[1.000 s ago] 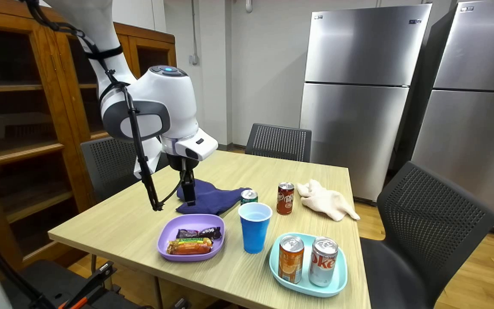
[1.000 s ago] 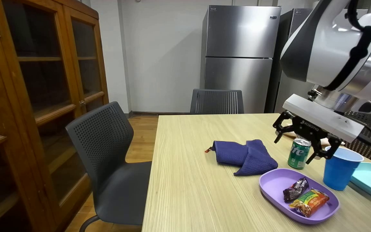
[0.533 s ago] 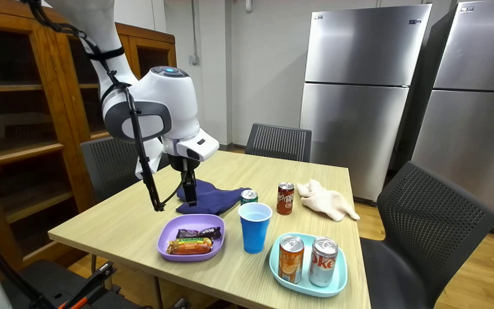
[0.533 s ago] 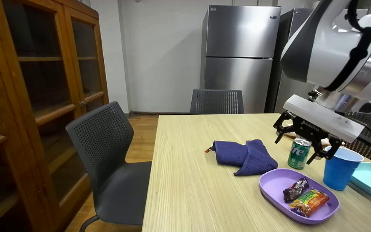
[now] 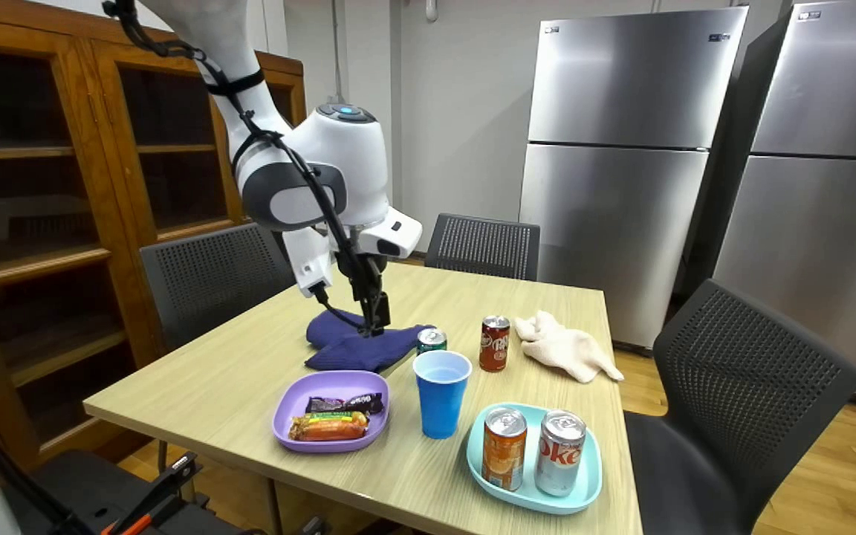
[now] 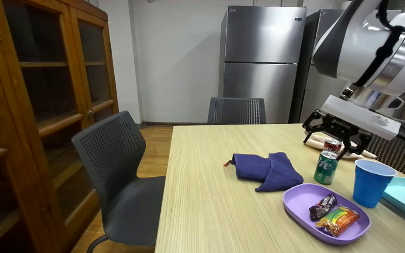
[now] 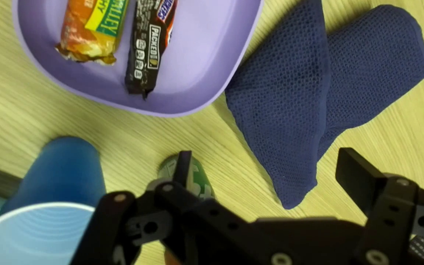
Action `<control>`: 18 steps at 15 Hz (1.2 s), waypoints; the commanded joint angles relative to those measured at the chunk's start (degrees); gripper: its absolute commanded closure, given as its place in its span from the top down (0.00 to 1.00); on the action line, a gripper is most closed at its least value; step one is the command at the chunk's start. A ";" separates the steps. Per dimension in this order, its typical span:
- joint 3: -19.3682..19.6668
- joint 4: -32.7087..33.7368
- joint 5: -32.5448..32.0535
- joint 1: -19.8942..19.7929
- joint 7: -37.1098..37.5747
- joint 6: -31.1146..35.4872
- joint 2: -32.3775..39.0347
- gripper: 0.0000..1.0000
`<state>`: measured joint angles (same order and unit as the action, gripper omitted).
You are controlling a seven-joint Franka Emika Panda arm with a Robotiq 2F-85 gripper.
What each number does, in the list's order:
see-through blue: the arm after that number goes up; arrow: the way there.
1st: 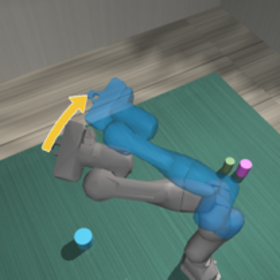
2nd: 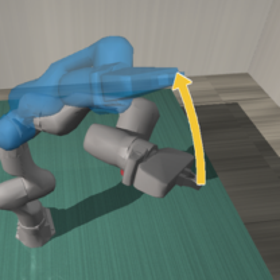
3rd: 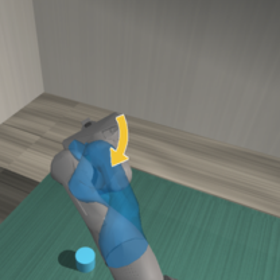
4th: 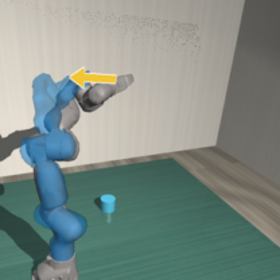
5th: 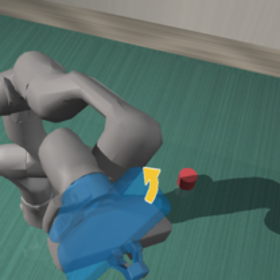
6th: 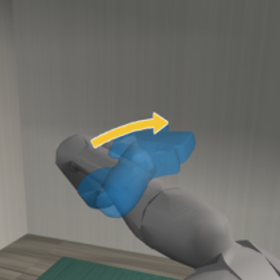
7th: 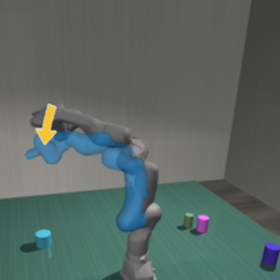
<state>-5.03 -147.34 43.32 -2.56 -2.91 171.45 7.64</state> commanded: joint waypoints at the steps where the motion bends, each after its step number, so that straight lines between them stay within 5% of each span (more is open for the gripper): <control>1: 0.63 4.94 -0.10 -2.99 -6.97 -4.24 2.90 1.00; 10: 7.63 9.97 -8.81 -1.41 -1.81 -4.99 8.98 1.00; 17: 10.76 12.87 -13.38 1.74 2.95 -5.62 11.45 1.00; 18: 9.24 13.27 -17.01 -0.09 6.17 -5.44 11.81 1.00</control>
<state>4.03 -136.48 32.09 -2.38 -3.02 167.95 18.17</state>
